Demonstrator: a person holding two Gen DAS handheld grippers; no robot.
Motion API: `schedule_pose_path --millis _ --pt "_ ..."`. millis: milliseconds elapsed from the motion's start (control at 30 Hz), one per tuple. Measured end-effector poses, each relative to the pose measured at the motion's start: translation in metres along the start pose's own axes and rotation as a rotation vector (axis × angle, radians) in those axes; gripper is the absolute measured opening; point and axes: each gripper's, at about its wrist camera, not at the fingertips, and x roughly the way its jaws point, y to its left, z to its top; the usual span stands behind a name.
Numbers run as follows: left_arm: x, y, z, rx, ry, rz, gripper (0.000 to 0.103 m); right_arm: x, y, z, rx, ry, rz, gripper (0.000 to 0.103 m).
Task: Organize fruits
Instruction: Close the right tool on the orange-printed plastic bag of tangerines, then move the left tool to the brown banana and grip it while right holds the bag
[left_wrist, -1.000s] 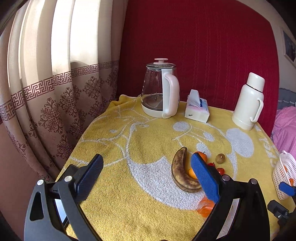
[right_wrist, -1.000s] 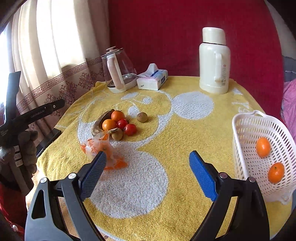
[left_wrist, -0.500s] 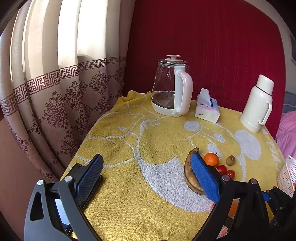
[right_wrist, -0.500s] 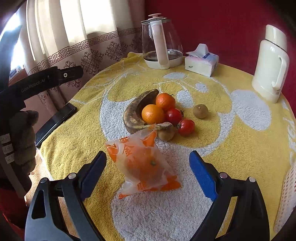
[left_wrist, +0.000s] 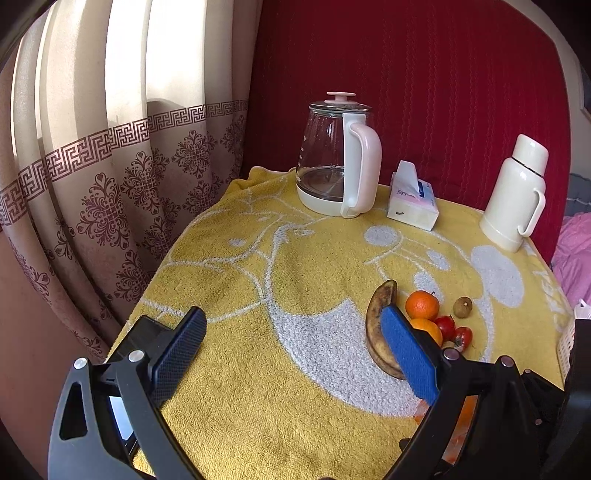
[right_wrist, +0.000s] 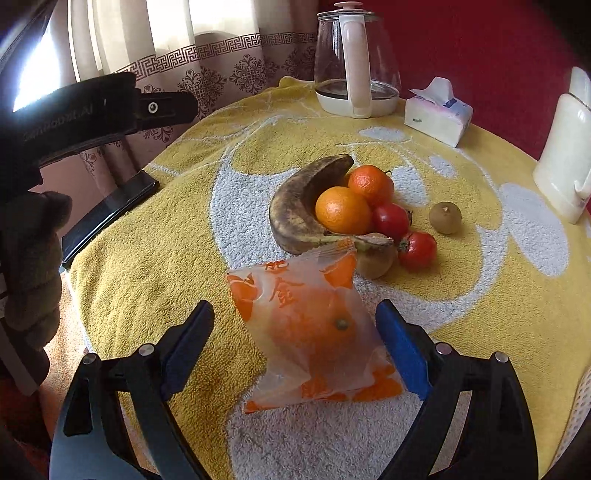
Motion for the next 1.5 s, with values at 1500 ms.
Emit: schedule_pose_path --millis 1500 --pt "0.08 -0.052 -0.021 0.161 0.179 -0.016 0.096 -0.085 -0.064 -0.077 0.229 -0.107 -0.08 0.056"
